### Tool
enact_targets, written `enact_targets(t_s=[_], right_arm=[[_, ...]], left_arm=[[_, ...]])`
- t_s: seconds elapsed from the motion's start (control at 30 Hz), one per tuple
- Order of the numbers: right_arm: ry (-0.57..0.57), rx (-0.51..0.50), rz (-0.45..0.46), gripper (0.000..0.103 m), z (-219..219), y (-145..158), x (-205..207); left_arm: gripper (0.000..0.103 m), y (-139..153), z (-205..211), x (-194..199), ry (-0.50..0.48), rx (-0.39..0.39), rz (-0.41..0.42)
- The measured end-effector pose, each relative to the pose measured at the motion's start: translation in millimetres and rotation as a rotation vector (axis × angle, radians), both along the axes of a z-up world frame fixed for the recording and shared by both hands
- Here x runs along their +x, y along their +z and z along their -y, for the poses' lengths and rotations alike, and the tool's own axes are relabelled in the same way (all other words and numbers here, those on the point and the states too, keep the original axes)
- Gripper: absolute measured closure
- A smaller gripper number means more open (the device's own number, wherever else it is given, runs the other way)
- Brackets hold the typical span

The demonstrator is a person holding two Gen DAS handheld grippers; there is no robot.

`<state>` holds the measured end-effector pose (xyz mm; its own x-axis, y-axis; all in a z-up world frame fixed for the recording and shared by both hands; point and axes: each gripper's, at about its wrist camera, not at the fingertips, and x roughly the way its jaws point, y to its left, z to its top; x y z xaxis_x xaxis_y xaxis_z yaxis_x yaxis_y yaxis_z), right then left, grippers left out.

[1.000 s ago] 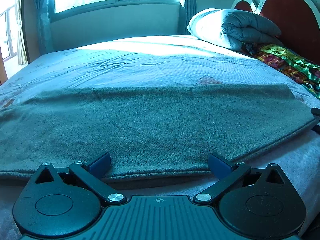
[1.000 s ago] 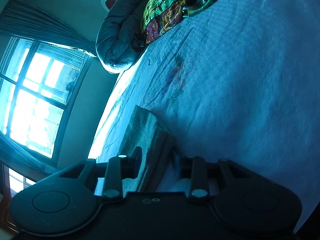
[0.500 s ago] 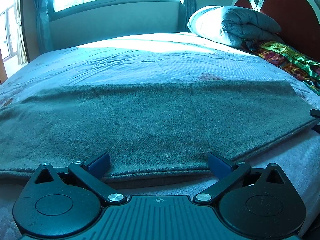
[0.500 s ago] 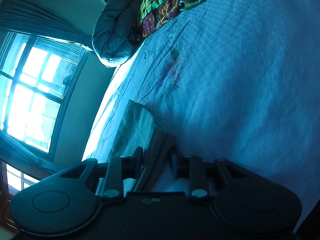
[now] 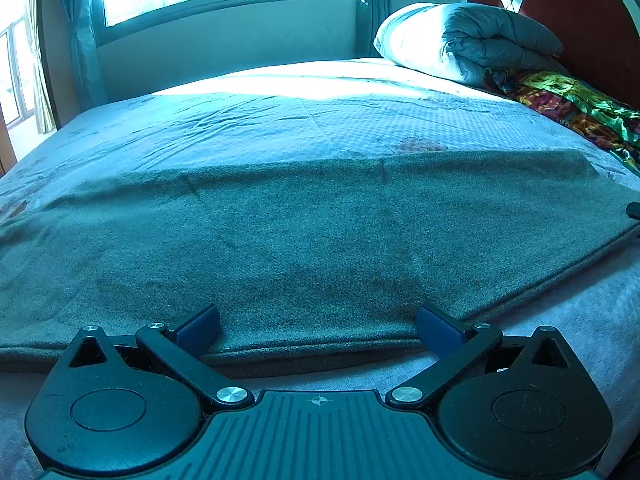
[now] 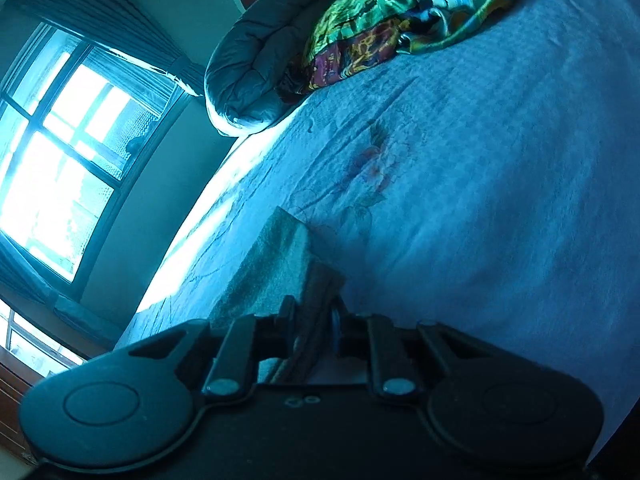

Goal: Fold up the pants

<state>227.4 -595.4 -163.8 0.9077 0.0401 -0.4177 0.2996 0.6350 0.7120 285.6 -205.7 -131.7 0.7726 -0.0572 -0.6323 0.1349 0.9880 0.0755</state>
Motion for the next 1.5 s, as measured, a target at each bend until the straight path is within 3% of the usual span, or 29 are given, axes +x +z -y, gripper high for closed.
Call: enact_targets(t_s=[0.17,0.3,0.43,0.57,0.67,0.7,0.73,0.8,0.9,1.07,1.17,1.2,1.27,1.3,1.4,1.5], right_arm=[[0.083,-0.069,0.075,0.095,-30.7,44.3,8.1],[0.186,-0.172,0.130,0.095,-90.9,79.0,20.0],[0.338,-0.231,0.168,0.095,-183.8,94.0,31.3],[0.508,-0.278,0.171,0.094,-291.8,84.1,40.1],[0.678,-0.287,0.167,0.082,-367.4,58.6,41.0],[0.787,-0.338,0.093,0.069,-396.9,47.5,42.6],[0.821,-0.373,0.040,0.073,-411.5,42.4,39.2],[0.791,-0.353,0.119,0.072,-409.0,42.0,18.7],[0.733,-0.325,0.082,0.069,-384.8,45.2,19.3],[0.581,-0.259,0.063,0.066,-321.1,52.4,19.6],[0.523,-0.272,0.079,0.058,-297.3,55.7,12.8],[0.500,-0.274,0.086,0.054,-289.1,56.1,10.6],[0.450,-0.264,0.095,0.053,-275.4,56.4,11.4],[0.427,-0.257,0.099,0.053,-266.9,55.7,11.1],[0.375,-0.244,0.098,0.052,-245.6,53.3,10.6],[0.321,-0.231,0.098,0.052,-225.6,46.3,9.4]], left_arm=[[0.000,18.7,-32.4,-8.2,0.006,-0.062,0.025],[0.000,32.6,-108.3,-32.0,0.096,-0.069,0.066],[0.000,37.1,-199.6,-59.0,0.242,-0.067,0.083],[0.000,36.8,-270.4,-83.3,0.355,-0.057,0.112],[0.000,36.1,-307.2,-94.7,0.426,-0.108,0.115],[0.000,34.5,-316.2,-97.5,0.441,-0.117,0.117],[0.000,33.9,-320.7,-98.2,0.449,-0.120,0.117],[0.000,31.9,-327.7,-96.9,0.457,-0.138,0.120],[0.000,29.8,-325.2,-91.8,0.438,-0.170,0.131],[0.000,31.7,-290.0,-63.5,0.248,-0.359,0.128],[0.001,33.6,-263.2,-38.8,0.183,-0.381,0.093],[0.003,32.0,-254.9,-29.1,0.165,-0.396,0.064],[0.026,25.6,-248.7,-14.1,0.144,-0.442,0.006],[0.030,19.2,-243.3,-8.7,0.138,-0.473,-0.034],[0.032,6.3,-234.8,-3.8,0.154,-0.480,-0.062],[0.032,0.1,-236.5,-5.5,0.180,-0.551,-0.062]])
